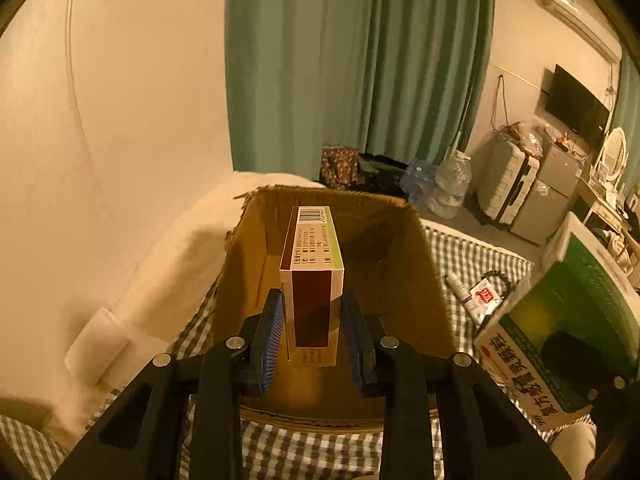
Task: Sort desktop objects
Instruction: 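Carry both boxes into the cardboard box and open both tools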
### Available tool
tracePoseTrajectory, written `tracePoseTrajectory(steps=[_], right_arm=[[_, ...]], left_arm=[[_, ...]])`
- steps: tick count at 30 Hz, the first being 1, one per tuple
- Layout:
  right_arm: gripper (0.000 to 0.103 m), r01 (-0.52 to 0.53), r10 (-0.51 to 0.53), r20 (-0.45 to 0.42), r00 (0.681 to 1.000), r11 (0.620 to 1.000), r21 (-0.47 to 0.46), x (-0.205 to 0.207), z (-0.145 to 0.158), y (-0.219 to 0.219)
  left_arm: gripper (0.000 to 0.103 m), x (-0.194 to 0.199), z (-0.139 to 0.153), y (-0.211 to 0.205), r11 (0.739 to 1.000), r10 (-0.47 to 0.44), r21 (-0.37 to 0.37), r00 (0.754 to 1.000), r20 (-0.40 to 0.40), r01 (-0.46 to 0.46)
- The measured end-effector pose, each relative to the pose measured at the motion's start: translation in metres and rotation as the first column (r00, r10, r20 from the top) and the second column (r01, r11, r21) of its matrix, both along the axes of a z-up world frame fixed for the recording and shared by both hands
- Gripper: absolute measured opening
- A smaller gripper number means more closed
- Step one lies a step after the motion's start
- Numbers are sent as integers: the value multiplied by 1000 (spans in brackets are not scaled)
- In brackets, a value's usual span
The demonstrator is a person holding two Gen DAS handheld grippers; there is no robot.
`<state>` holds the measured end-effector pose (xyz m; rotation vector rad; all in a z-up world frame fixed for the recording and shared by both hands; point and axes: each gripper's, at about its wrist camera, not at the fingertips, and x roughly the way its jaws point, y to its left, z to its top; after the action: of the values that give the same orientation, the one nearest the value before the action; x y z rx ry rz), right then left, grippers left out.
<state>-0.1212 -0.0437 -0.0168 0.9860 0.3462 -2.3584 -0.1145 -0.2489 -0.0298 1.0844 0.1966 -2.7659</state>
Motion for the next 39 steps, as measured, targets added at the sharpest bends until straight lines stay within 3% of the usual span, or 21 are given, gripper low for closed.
tracePoseTrajectory(steps=[10, 11, 12, 14, 22, 31, 39], right_arm=[[87, -26, 24, 67, 997, 999, 35, -30, -34, -44], [87, -26, 23, 75, 997, 999, 39, -34, -37, -48], [87, -25, 22, 78, 997, 999, 41, -32, -39, -49], [87, -20, 16, 86, 996, 998, 51, -41, -44, -56], [88, -3, 0, 92, 996, 1000, 30, -48, -49, -68], [93, 55, -51, -48, 998, 995, 83, -42, -39, -74], [93, 80, -78, -51, 996, 996, 37, -29, -22, -52]], left_arm=[[32, -4, -31, -31, 998, -5, 58, 999, 42, 2], [39, -4, -34, -33, 998, -7, 63, 999, 44, 4], [57, -4, -37, -36, 997, -4, 72, 999, 45, 1], [77, -3, -40, -41, 997, 18, 79, 999, 43, -21], [77, -1, -47, -49, 994, 36, 101, 998, 49, -41], [80, 0, -44, -40, 997, 24, 75, 998, 49, -28], [81, 7, -30, -19, 999, -2, 49, 999, 33, 0]])
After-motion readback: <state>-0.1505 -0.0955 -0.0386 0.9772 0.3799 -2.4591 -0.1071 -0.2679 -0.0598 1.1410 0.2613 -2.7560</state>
